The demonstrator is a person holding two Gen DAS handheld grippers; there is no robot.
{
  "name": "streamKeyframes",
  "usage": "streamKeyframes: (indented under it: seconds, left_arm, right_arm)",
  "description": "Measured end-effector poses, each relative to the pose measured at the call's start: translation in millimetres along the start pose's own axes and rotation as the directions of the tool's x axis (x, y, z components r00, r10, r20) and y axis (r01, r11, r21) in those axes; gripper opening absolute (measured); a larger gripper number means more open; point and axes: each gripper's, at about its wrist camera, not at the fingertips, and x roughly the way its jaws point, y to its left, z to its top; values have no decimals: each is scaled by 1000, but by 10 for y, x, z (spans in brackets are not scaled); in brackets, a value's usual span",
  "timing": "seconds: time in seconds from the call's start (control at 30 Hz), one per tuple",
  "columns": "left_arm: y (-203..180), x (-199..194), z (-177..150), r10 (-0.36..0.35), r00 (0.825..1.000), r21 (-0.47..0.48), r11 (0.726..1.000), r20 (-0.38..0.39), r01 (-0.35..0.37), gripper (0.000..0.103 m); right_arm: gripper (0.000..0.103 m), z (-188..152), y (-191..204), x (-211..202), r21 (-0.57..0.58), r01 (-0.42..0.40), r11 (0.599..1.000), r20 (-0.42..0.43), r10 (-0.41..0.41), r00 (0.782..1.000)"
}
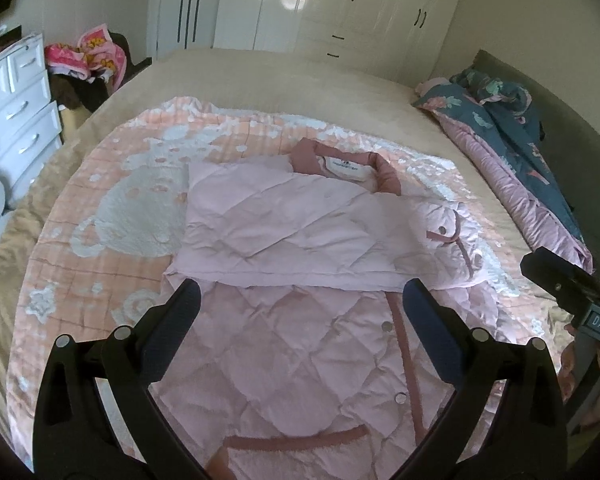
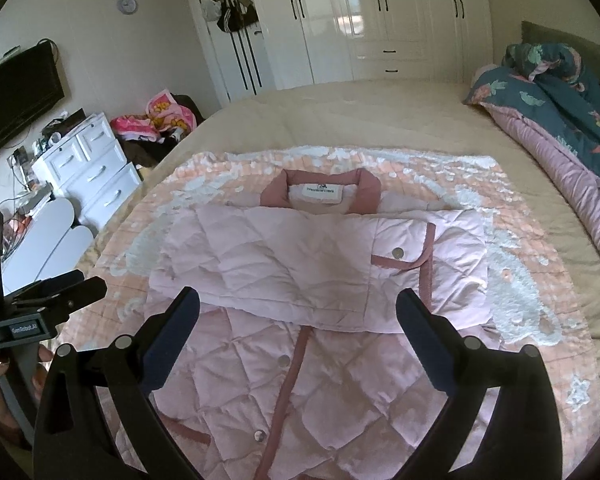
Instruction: Fold large clothes
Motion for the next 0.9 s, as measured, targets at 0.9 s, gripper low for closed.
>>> streamKeyframes:
  seconds: [0.9]
  left_arm:
    - [-63, -401, -425, -16, 999, 47, 999, 51, 14, 95]
  right_arm:
    - [99, -397, -64, -585, -2, 24, 1000, 57, -24, 998]
